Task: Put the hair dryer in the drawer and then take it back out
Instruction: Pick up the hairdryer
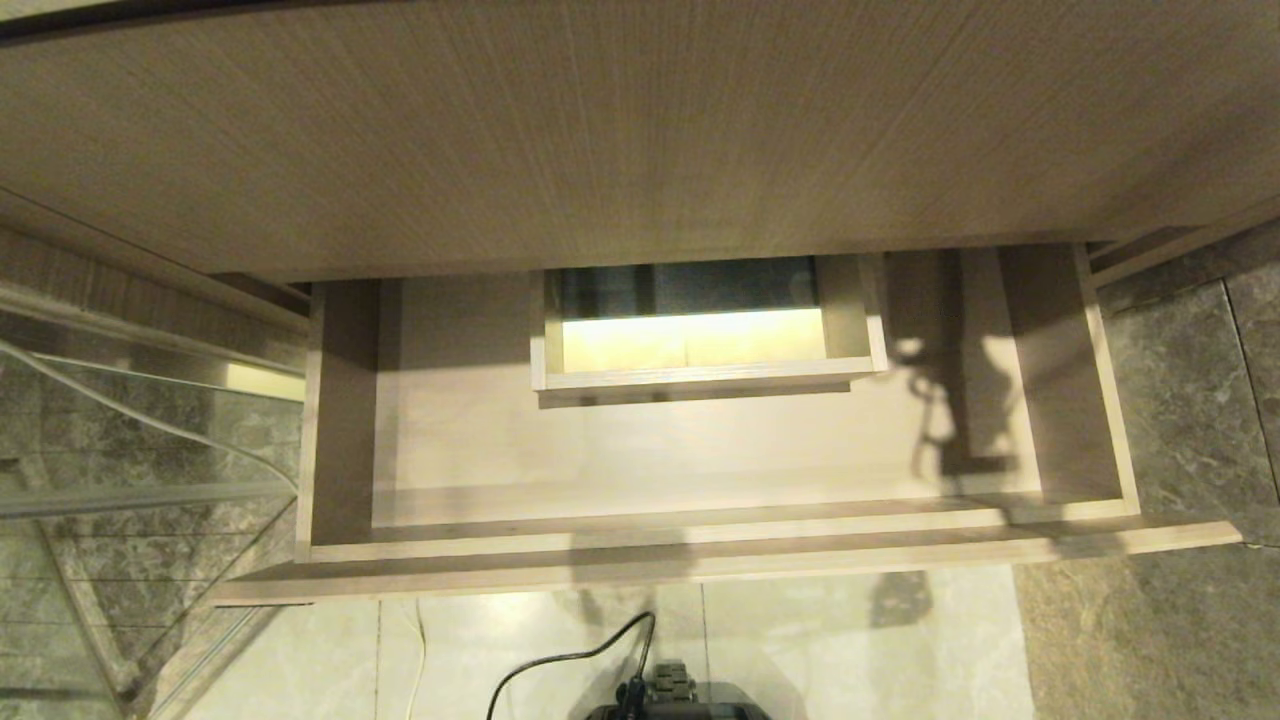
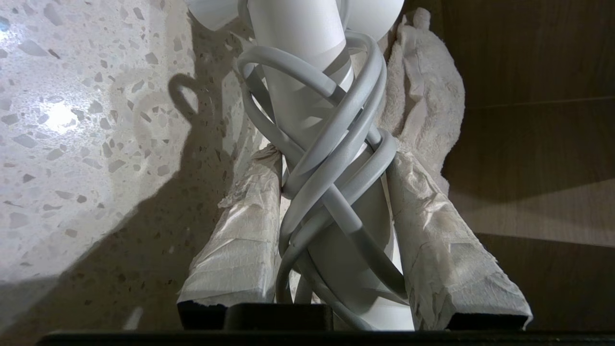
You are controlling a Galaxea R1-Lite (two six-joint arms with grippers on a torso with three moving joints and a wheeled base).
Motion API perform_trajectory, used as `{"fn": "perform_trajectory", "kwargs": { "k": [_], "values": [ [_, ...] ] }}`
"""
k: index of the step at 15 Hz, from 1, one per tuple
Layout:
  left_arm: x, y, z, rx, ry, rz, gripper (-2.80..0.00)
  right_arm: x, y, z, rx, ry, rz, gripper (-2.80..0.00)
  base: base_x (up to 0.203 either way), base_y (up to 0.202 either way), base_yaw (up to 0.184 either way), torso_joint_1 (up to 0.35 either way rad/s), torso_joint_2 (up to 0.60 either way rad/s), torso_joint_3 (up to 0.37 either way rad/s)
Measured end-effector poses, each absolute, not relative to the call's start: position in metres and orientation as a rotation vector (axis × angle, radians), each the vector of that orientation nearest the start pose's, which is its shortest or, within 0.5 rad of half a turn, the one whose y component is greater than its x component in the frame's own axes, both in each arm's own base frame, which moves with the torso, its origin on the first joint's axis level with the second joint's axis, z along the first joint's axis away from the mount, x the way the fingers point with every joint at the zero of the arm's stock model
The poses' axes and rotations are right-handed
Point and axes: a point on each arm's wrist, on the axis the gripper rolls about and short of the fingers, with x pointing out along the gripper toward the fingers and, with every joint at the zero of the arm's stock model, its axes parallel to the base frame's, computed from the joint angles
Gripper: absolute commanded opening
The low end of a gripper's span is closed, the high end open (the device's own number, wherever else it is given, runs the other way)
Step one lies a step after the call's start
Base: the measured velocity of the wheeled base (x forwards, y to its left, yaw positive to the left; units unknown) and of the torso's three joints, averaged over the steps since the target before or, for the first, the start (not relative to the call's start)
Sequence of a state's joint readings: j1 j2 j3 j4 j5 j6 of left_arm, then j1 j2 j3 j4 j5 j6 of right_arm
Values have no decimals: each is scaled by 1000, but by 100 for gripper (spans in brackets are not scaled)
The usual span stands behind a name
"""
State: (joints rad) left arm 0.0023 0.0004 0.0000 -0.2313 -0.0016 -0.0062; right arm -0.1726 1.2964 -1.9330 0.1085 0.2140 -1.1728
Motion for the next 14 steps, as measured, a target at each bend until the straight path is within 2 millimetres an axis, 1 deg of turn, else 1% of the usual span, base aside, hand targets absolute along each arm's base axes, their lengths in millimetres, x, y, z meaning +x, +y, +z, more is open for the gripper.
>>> {"fn": "perform_trajectory", "kwargs": {
  "k": [7,14],
  "values": [
    [-25,0,99,-6,-231,1,0,81,-9,506,-1250,-508,-288,-280,0,0,0,0,0,0],
    [-25,0,99,-5,-231,0,0,59,-6,502,-1240,-475,-297,-280,0,0,0,0,0,0]
  ]
}}
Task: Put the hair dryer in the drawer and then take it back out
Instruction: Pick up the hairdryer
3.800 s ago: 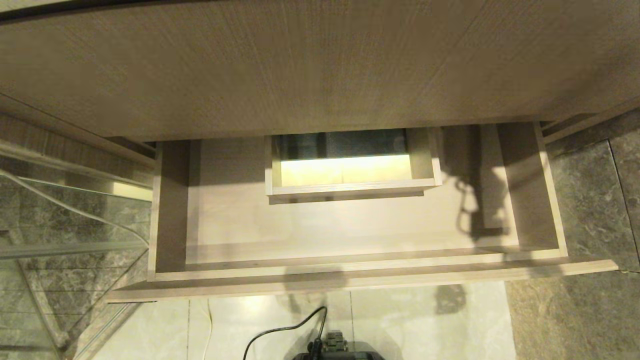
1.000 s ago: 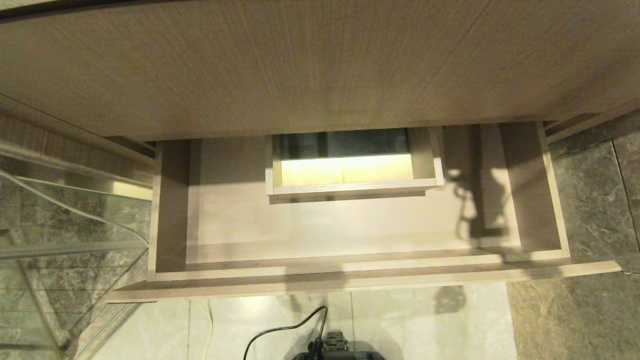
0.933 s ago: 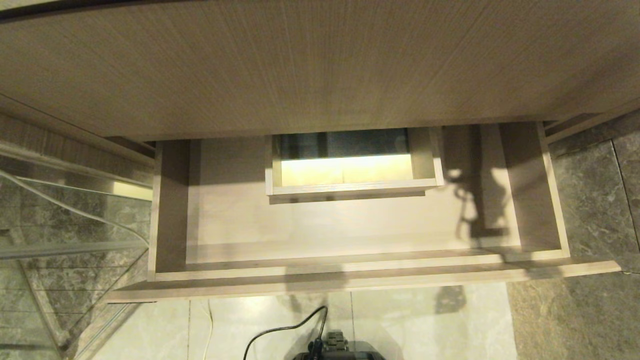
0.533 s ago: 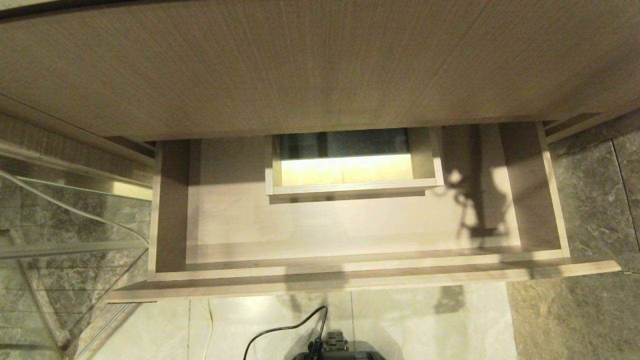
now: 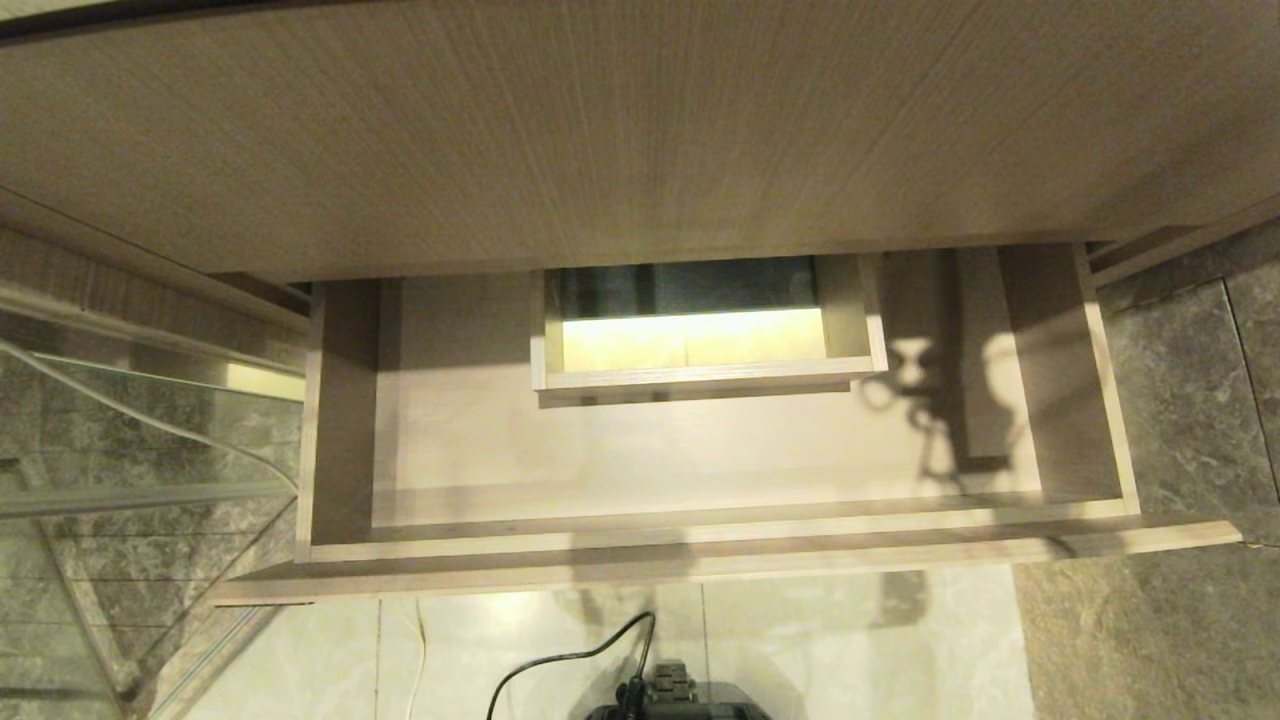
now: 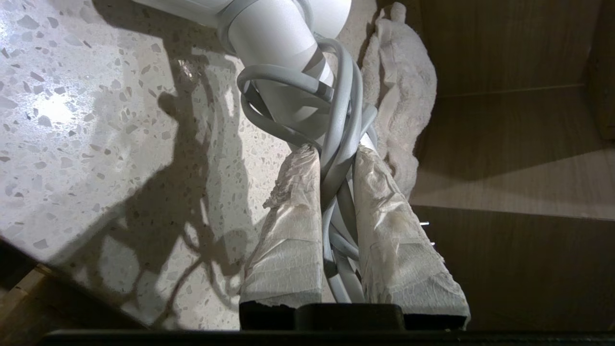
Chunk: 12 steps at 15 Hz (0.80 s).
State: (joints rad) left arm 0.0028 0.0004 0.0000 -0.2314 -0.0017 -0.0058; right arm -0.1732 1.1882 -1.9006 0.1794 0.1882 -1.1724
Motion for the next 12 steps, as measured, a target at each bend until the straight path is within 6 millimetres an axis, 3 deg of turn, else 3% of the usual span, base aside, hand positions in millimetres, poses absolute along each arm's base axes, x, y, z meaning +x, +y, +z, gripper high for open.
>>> {"fn": "perform_trajectory", "kwargs": {
  "k": [12],
  "values": [
    [-26,0,99,-6,-232,0,0,21,0,494,-1235,-476,-309,-280,0,0,0,0,0,0]
  ]
}}
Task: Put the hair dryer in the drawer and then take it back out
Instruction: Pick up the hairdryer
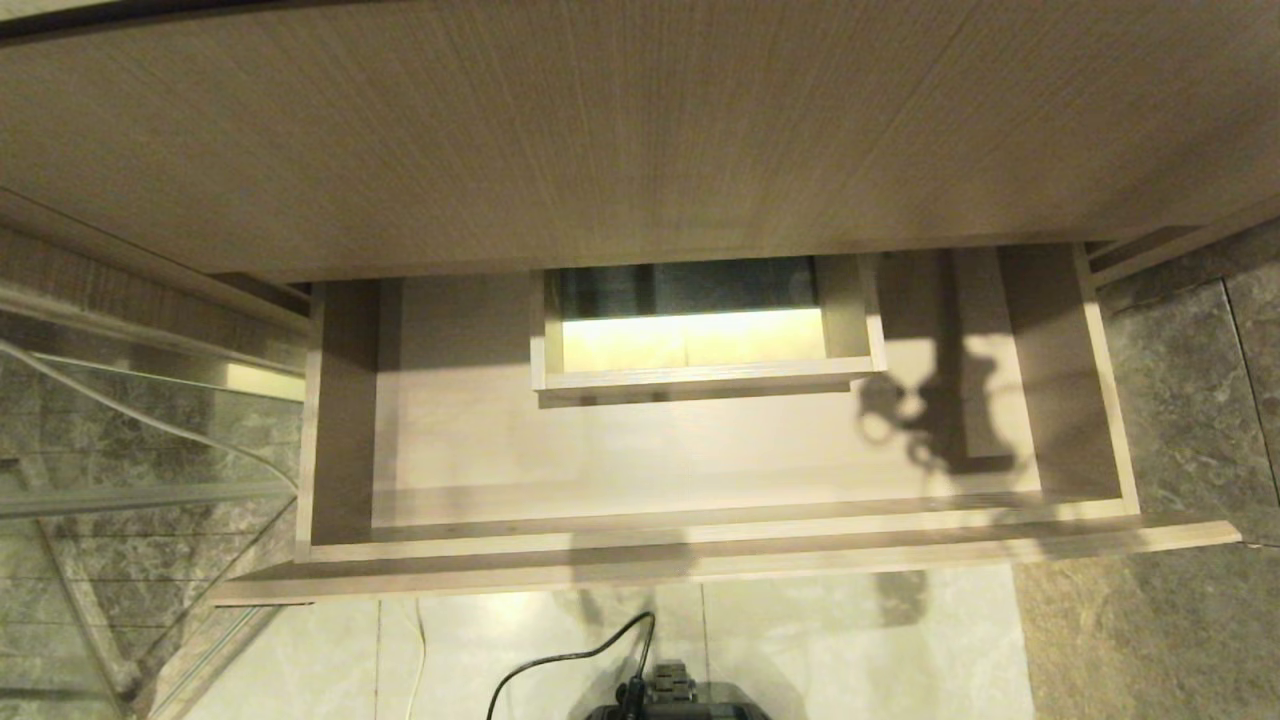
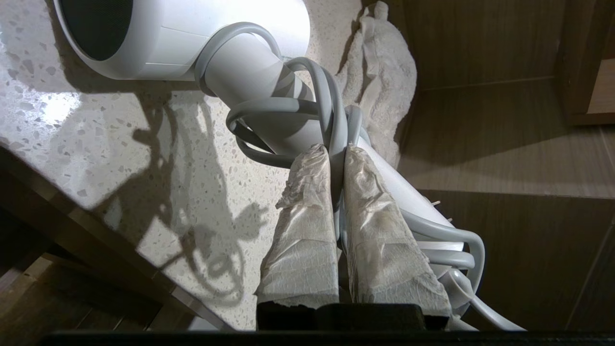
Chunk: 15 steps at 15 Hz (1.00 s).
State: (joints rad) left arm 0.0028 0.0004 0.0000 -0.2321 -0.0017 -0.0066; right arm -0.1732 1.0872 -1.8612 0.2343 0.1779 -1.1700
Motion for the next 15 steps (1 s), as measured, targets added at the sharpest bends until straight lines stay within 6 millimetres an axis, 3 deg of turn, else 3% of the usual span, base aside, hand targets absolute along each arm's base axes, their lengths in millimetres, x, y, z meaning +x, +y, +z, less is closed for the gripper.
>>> {"fn": "perform_trajectory", "kwargs": {
  "k": [15],
  "values": [
    [-25,0,99,-5,-231,0,0,-21,8,481,-1192,-431,-256,-280,0,0,0,0,0,0]
  ]
}}
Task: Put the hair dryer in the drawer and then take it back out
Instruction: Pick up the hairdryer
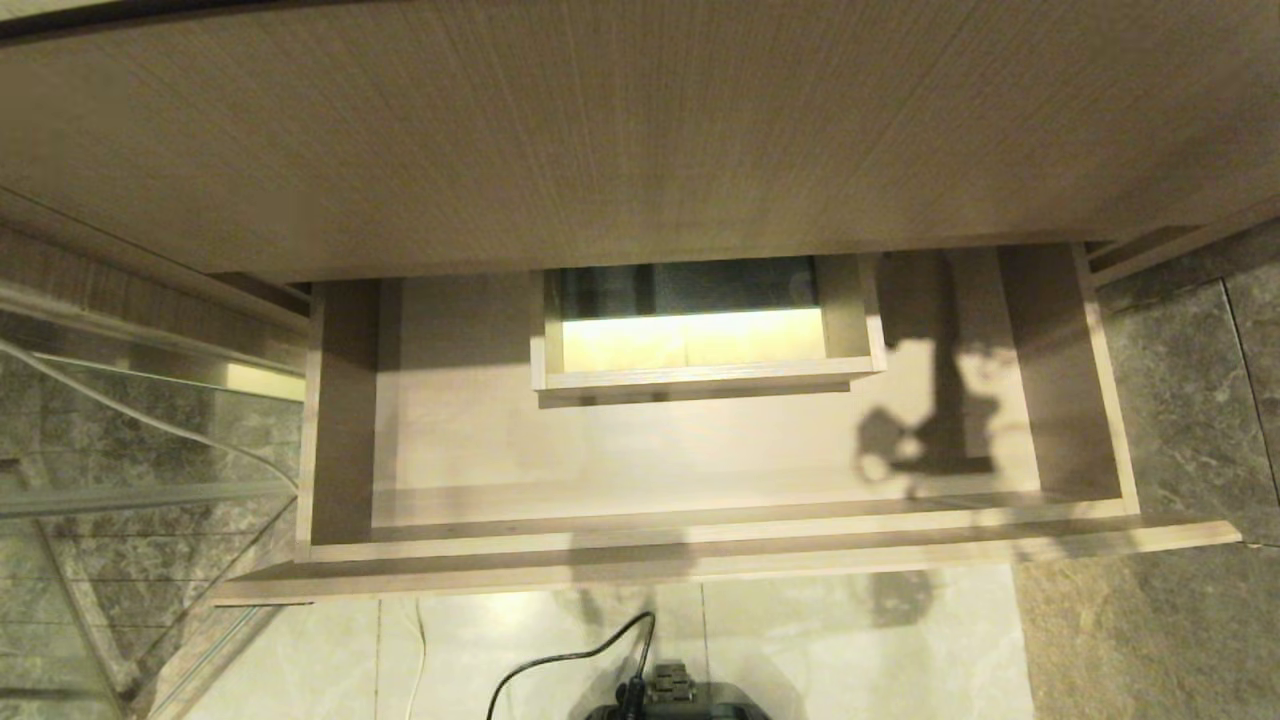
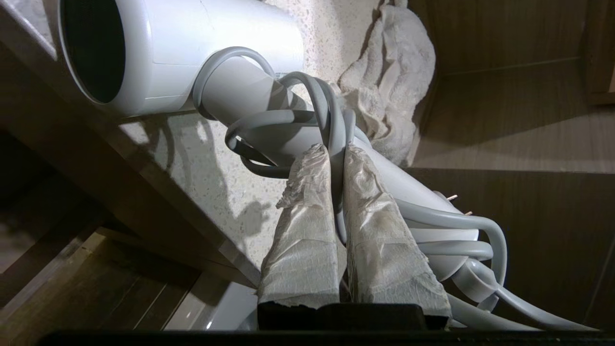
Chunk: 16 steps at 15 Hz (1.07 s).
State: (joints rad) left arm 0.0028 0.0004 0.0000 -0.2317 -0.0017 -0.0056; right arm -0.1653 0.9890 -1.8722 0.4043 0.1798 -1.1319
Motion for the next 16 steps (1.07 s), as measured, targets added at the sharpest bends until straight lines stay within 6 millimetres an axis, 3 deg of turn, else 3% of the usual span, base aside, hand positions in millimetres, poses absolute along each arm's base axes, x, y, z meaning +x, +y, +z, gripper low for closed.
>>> {"fn": "perform_trajectory", "kwargs": {
  "k": [9,16],
  "values": [
    [-25,0,99,-5,-231,1,0,-54,13,452,-1184,-279,-156,-280,0,0,0,0,0,0],
    [-25,0,99,-6,-231,0,0,-75,16,441,-1178,-244,-135,-280,0,0,0,0,0,0]
  ]
}}
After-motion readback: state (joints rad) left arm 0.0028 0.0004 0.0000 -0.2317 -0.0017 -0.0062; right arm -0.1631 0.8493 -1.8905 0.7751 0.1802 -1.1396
